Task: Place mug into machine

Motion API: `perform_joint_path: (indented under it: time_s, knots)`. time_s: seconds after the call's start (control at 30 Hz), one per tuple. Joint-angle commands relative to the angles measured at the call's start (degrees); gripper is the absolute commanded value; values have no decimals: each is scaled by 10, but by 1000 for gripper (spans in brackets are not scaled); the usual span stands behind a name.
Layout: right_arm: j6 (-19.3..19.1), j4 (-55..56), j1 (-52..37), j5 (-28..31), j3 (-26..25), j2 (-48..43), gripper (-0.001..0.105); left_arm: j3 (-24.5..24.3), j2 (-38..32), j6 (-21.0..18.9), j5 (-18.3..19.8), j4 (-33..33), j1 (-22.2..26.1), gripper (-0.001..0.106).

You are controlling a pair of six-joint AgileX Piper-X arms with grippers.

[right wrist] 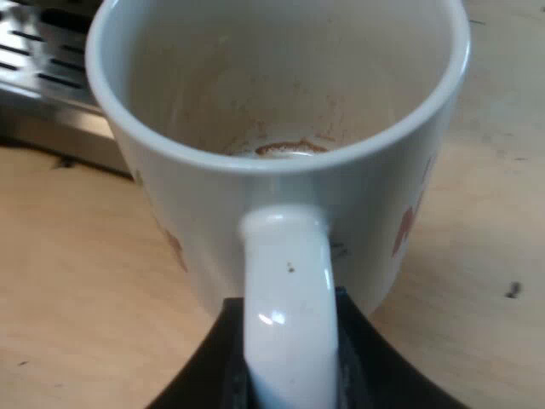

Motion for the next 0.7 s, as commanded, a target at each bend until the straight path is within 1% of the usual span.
perform_joint_path:
  time_s: [0.03, 0.1, 0.27, 0.37, 0.53, 0.6, 0.7]
  knots:
    - [0, -24, 23, 0, -10, -6, 0, -2, -9, -7, -12, -2, -3, 74]
    - [12, -36, 46, 14, -10, 7, 0, 0, -10, -14, -23, -2, -3, 74]
    - [31, -103, 77, 22, -10, 53, 0, 19, -10, -23, -29, -6, -3, 74]
    - [43, -138, 82, 23, -10, 95, 0, 34, -10, -34, -52, -5, -3, 74]
    - [43, -205, 82, 23, -17, 163, 0, 44, -9, -34, -83, -5, -3, 74]
    - [39, -225, 82, 23, -32, 202, 0, 46, -9, -34, -97, -7, -3, 74]
    - [37, -235, 82, 23, -64, 255, 0, 56, -9, -34, -97, -12, -3, 74]
